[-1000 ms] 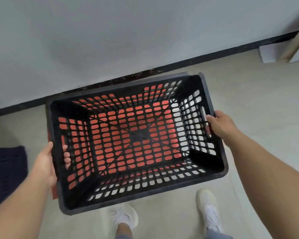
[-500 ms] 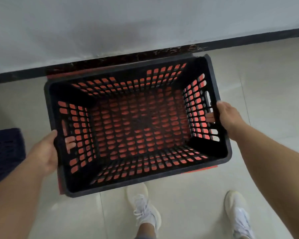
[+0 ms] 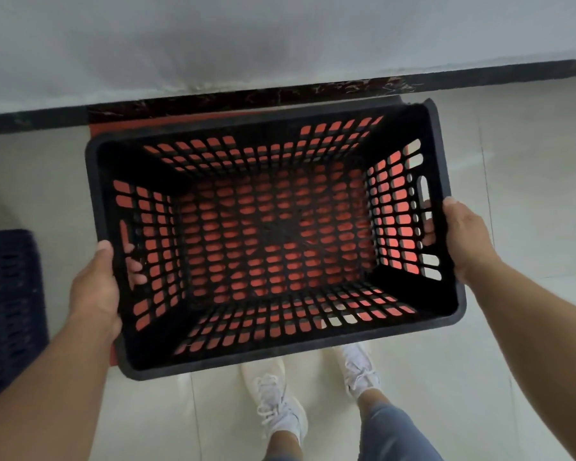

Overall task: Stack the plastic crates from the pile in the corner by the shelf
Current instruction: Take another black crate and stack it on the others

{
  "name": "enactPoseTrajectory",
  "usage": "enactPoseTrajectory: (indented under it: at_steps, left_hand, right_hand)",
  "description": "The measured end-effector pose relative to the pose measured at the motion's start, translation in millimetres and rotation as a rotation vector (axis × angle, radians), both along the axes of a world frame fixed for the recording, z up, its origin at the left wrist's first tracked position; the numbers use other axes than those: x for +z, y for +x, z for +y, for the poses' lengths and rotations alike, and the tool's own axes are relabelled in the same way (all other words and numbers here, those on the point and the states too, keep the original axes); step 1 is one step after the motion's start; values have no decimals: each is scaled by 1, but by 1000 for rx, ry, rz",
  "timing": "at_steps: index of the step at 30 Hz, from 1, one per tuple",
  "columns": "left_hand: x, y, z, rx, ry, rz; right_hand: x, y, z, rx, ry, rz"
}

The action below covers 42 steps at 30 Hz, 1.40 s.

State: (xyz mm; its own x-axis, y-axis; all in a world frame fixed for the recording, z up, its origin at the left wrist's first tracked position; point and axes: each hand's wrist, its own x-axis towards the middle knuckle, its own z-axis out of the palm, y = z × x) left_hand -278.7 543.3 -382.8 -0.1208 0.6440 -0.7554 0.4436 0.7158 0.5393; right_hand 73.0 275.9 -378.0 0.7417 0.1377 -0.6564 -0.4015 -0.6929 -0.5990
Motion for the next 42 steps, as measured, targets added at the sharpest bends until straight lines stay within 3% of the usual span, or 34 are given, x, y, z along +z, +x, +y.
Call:
enactPoseTrajectory:
  at_steps: [9, 22, 30, 34, 42]
  left_hand:
    - [91, -20, -19, 138, 66, -47]
    - [356, -130, -102, 556, 129, -157]
    - [478, -188, -165, 727, 277, -225]
    - [525, -220, -201, 768, 352, -327]
    - [573, -265, -236, 1003, 485, -319]
  right_hand:
    - [94, 4, 25, 73, 35, 30]
    - [342, -24, 119, 544, 154, 31]
    - [460, -78, 165, 754, 285, 77]
    - [506, -107, 192, 875, 340, 90]
    - [566, -195, 257, 1079, 413, 123]
